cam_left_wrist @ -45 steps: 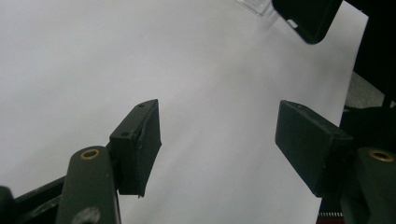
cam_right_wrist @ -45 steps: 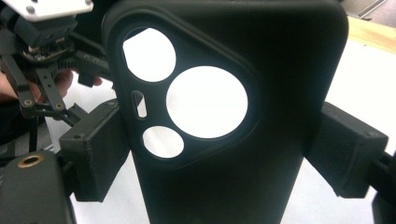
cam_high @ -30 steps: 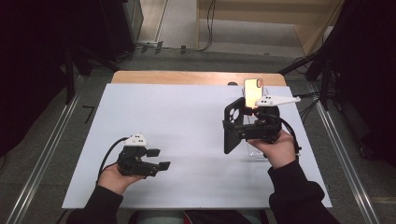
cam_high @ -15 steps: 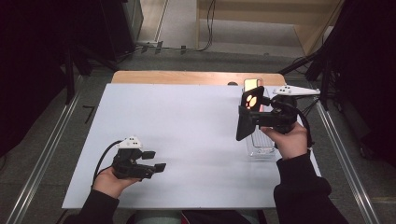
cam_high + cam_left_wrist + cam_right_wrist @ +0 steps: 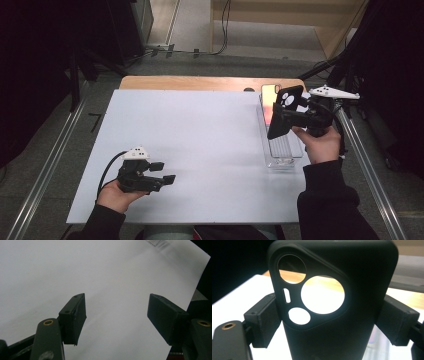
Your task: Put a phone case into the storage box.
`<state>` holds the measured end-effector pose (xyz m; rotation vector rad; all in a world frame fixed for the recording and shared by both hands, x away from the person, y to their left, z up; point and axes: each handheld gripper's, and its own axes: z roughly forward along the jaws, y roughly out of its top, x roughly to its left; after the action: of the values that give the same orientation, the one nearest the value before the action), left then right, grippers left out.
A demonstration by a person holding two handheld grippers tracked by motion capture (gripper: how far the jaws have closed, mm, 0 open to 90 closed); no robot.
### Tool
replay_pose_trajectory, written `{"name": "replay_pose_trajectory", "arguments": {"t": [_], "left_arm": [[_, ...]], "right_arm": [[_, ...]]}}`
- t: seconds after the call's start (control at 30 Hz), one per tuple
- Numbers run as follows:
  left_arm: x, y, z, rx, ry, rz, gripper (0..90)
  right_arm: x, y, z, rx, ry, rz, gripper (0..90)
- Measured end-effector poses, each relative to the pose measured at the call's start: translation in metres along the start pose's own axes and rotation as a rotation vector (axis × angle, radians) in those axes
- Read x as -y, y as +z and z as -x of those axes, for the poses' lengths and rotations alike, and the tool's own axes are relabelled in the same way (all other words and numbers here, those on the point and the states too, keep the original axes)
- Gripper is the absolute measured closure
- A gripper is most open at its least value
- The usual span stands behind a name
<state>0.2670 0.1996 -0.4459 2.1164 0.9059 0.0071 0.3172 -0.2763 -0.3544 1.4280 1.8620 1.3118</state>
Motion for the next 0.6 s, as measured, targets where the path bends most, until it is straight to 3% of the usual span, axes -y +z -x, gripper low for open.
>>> {"name": "replay_pose_trajectory", "arguments": {"t": [0.17, 0.27, 0.5, 0.6], "left_arm": [[0.001, 0.001, -0.001, 0.001, 0.007, -0.002, 31.3], [0.001, 0.001, -0.001, -0.003, 0.008, -0.002, 31.3], [0.001, 0.0, -0.004, -0.009, -0.002, 0.009, 31.3], [0.001, 0.0, -0.004, -0.007, 0.0, 0.011, 31.3]], "right_arm": [[-0.001, 0.015, 0.013, 0.054, 0.026, 0.0, 11.9], [-0.003, 0.028, 0.021, 0.093, 0.018, -0.017, 11.9], [0.001, 0.056, 0.039, 0.108, 0.061, -0.024, 11.9], [0.004, 0.067, 0.043, 0.136, 0.049, -0.034, 11.9]]}}
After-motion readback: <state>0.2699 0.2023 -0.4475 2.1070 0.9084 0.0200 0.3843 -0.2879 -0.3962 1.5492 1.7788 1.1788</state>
